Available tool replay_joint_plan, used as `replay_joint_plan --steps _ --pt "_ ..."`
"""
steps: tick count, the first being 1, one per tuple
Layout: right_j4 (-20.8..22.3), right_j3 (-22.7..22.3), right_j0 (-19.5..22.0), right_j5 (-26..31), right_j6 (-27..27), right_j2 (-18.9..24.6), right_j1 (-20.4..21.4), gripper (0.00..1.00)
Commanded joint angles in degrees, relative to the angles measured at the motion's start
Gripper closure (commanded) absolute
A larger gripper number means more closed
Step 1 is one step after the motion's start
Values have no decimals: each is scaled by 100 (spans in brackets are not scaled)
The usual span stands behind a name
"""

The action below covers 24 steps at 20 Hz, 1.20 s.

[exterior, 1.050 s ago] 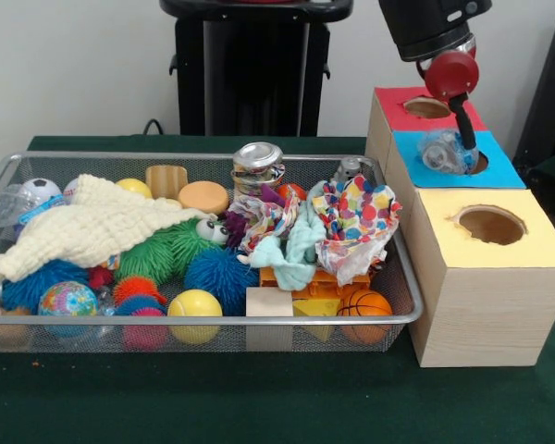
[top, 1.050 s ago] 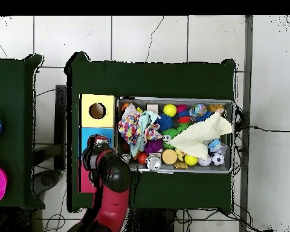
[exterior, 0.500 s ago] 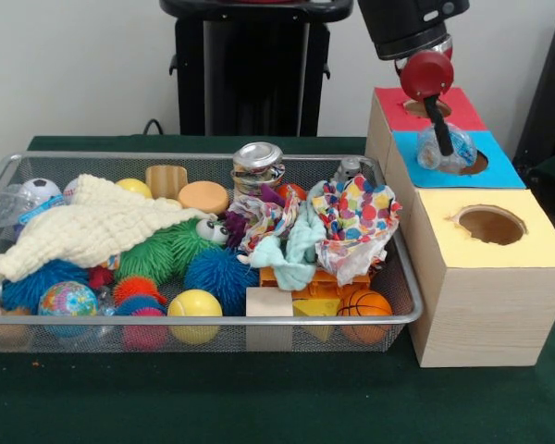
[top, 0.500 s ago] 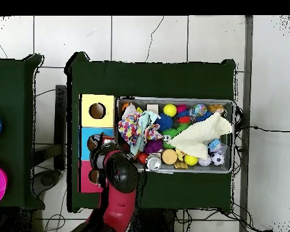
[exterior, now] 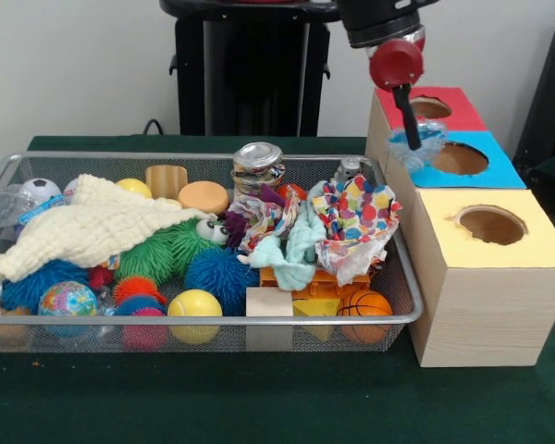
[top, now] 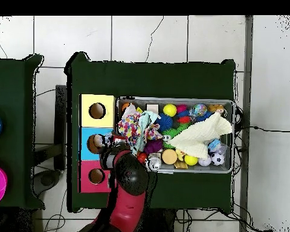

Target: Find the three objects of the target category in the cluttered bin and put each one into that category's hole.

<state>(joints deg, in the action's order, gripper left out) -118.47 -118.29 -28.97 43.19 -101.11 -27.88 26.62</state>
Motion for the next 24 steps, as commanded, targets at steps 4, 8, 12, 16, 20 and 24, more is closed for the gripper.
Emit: replay_joint_plan --steps 4,8,12,16,20,24 --pt "77 153 252 -367 1420 194 -541 0" --pt "-72 220 39 -441 1227 168 -645 0" --pt "-270 325 -122 -461 1237 156 -826 0" --pt "-207 372 -59 -368 1320 106 -913 0" --pt "-101 384 -64 -368 1344 26 -940 0" --pt "-147 307 -162 -391 1572 -79 -1037 0"
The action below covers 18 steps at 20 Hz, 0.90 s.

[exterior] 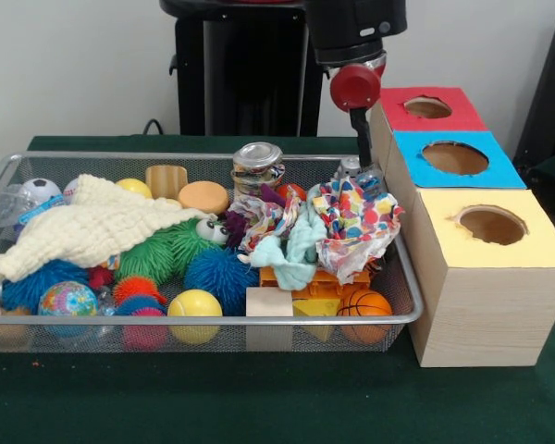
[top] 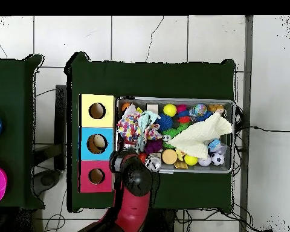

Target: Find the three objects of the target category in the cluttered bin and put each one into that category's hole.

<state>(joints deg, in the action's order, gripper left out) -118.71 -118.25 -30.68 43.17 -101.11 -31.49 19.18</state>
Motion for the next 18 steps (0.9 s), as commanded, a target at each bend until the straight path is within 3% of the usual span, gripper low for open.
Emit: replay_joint_plan --steps 1,9,18 --pt "-299 283 -52 -352 1675 294 -359 0" --pt "-1157 369 -511 -222 1890 262 -850 0" --pt "-1695 520 -924 17 1938 114 -1442 0"
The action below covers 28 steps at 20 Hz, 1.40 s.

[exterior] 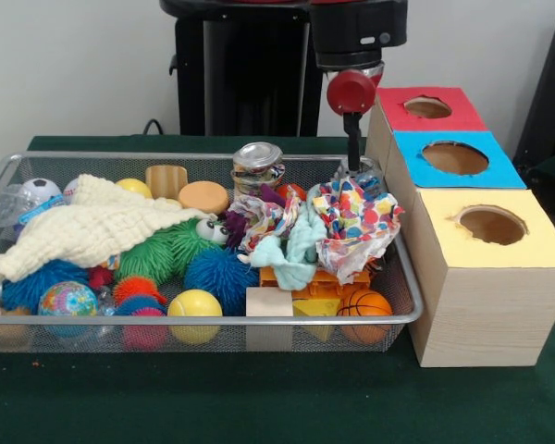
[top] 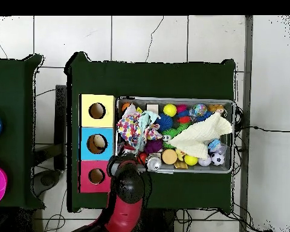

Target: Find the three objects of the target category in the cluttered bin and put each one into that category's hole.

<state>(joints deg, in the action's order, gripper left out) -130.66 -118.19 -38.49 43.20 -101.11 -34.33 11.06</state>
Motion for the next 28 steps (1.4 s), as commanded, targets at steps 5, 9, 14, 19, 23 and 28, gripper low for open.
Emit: replay_joint_plan --steps 5,9,14,19,23,28 --pt "-632 602 -279 118 1945 311 -899 0" --pt "-643 654 -304 205 1961 238 -983 0" --pt "-445 777 -272 234 1988 164 -999 0" --pt "-533 899 -376 266 2189 53 -1095 0" --pt "-457 950 -370 279 2071 7 -1057 0" --pt "-370 958 -258 367 2129 -12 -1031 0"
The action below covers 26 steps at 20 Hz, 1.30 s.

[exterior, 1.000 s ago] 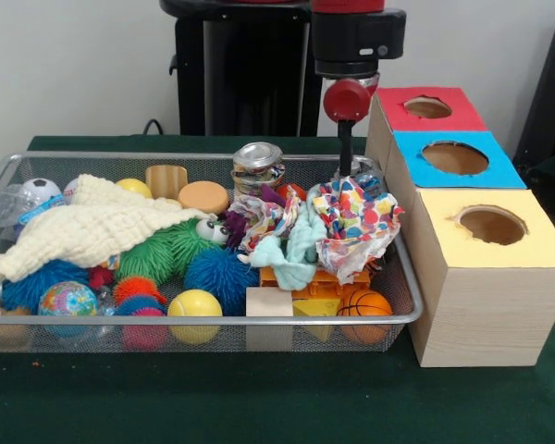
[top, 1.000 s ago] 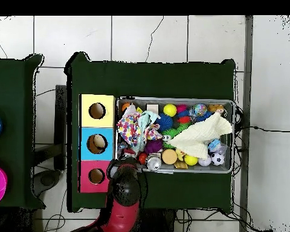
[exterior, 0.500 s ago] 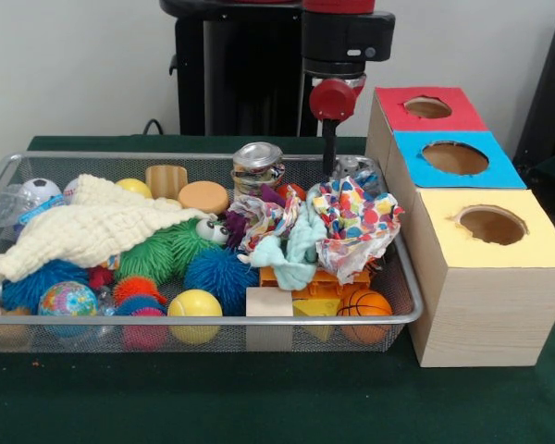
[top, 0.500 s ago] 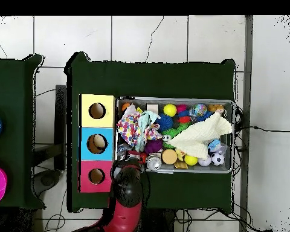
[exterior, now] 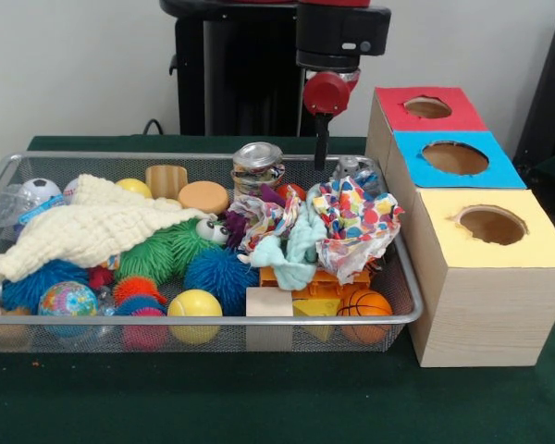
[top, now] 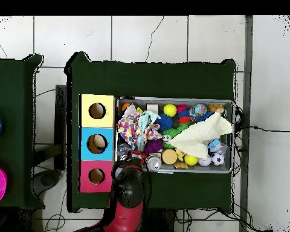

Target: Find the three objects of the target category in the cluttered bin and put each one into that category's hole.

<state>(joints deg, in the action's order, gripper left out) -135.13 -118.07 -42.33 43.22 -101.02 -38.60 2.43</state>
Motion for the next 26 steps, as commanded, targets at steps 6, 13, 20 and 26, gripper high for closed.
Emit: replay_joint_plan --steps 6,13,20,26 --pt "362 1029 235 289 2147 316 -104 0" --pt "220 1161 217 236 2146 302 -182 0" --pt "5 1320 237 232 1940 292 -206 0" --pt "-277 1392 145 252 1982 340 -342 0"
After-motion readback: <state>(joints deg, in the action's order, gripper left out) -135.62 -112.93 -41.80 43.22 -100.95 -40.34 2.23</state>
